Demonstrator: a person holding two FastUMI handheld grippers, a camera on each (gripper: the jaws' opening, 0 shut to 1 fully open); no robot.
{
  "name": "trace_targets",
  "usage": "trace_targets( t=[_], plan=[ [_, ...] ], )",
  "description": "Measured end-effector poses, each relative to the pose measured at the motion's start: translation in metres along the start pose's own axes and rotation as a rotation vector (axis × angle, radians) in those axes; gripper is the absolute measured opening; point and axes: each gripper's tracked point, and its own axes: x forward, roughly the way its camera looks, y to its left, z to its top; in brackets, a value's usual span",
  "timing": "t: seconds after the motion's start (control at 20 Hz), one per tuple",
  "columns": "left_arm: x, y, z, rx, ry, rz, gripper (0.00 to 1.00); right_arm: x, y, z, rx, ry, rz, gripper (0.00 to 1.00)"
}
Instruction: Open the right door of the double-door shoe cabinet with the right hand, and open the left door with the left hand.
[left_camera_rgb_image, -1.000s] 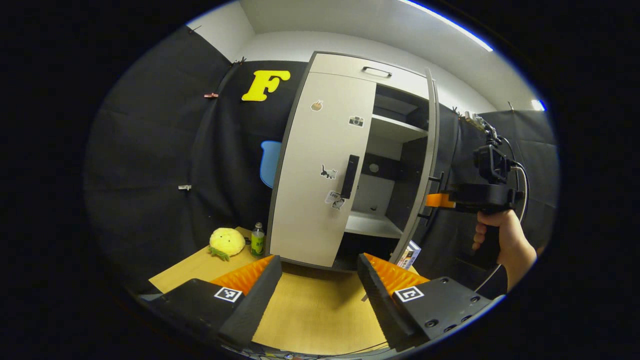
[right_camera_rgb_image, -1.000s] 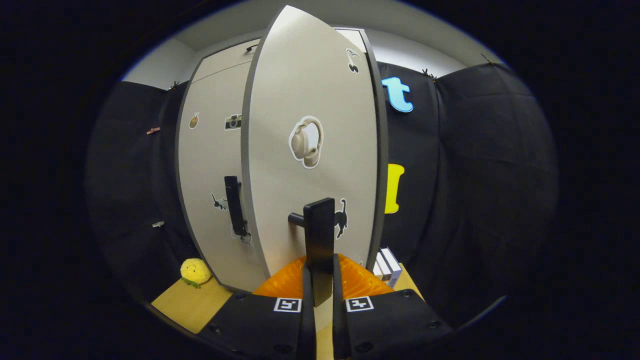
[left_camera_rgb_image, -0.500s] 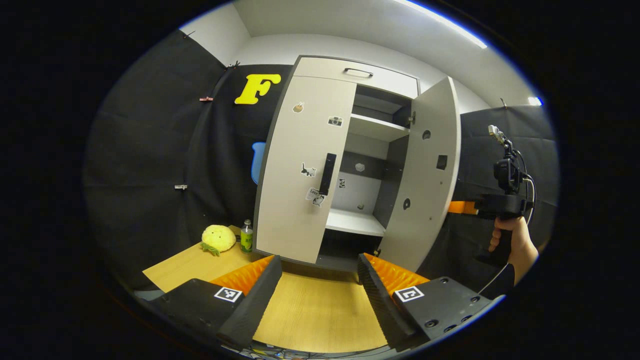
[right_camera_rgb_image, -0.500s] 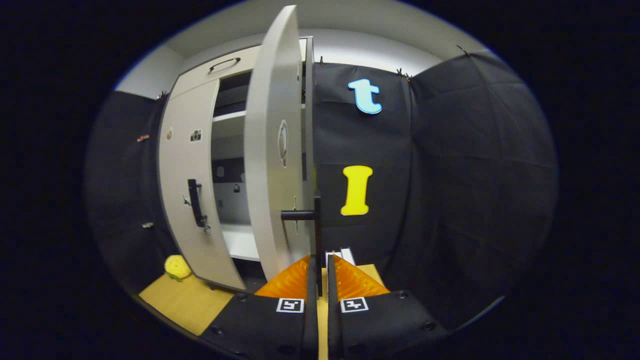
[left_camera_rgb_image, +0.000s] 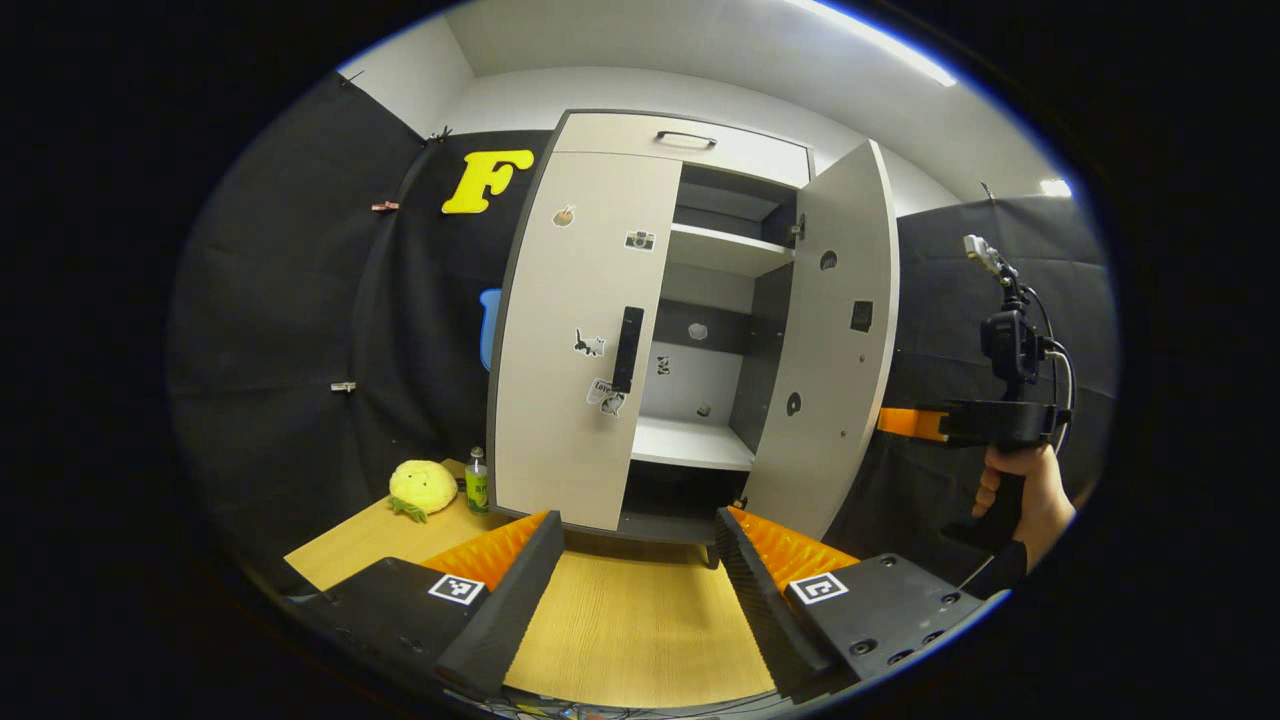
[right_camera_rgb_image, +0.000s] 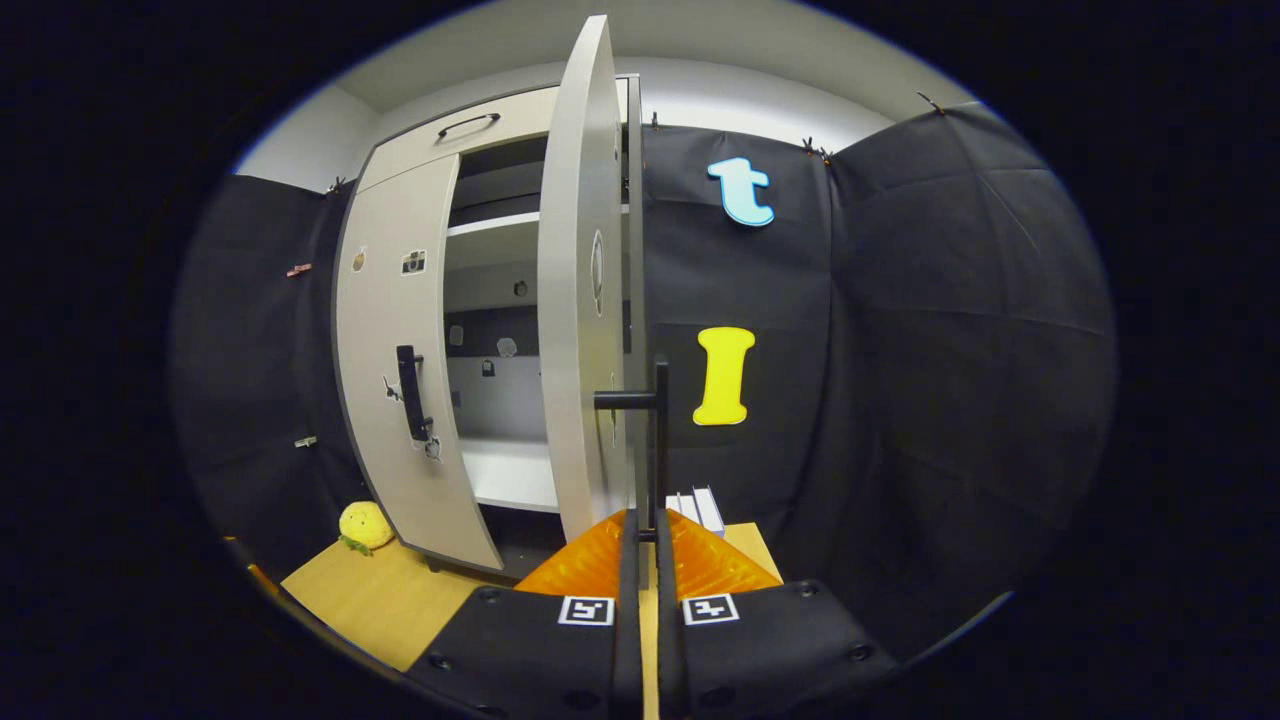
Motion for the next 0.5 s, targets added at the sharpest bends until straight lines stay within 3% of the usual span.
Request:
trace_targets(
  t=[0.35,0.5],
  plan=[
    [0.041,0.045,0.007,0.062,0.03,-0.003,0.95,-0.034,0.046,-0.001,-0.027,-0.036,0.008,0.1],
    [0.066,0.07,0.019,0.024,0.028,-0.016,0.95,-0.035,0.082,-0.004,-0.006,-0.038,0.032,0.1]
  ],
)
